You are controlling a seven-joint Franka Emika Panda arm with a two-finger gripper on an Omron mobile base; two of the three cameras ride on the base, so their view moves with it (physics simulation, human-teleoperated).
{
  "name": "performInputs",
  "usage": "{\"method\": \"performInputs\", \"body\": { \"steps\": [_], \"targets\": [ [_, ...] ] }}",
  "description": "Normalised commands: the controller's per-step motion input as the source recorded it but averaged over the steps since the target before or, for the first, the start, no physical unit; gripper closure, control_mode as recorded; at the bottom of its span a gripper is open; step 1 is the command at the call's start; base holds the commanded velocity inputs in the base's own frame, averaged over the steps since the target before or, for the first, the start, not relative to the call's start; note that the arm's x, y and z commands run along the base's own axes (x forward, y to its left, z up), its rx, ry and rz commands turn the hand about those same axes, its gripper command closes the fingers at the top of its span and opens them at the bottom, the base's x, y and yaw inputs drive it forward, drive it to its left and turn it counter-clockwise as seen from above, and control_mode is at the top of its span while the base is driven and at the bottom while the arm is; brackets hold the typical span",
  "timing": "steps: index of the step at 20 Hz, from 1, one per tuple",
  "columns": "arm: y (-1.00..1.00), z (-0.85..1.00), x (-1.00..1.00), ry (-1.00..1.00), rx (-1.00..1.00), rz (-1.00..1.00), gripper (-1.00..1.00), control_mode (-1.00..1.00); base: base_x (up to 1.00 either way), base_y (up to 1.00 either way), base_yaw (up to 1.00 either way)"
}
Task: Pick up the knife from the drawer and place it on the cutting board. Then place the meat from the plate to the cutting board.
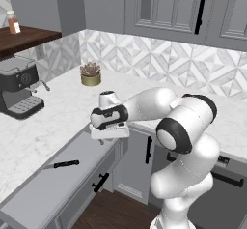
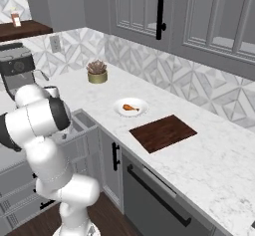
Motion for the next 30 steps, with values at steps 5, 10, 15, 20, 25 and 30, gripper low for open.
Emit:
{"method": "performInputs", "body": {
  "steps": [5, 10, 15, 20, 25, 30],
  "targets": [
    [0.18, -0.56, 0.24, 0.0, -0.05, -0.04, -1.0, -1.0, 0.0, 0.0, 0.0],
    [0.07, -0.44, 0.14, 0.0, -0.04, -0.01, -1.0, -1.0, 0.0, 0.0, 0.0],
    [0.0, -0.53, 0.03, 0.03, -0.03, 0.0, -1.0, -1.0, 0.0, 0.0, 0.0],
    [-0.12, -0.36, -0.17, 0.04, -0.01, 0.0, -1.0, -1.0, 0.0, 0.0, 0.0],
    [-0.82, -0.03, -0.99, 0.01, 0.03, 0.0, -1.0, -1.0, 0.0, 0.0, 0.0],
    [-0.88, 0.02, -1.0, 0.0, 0.08, 0.0, -1.0, -1.0, 0.0, 0.0, 0.0]
  ]
}}
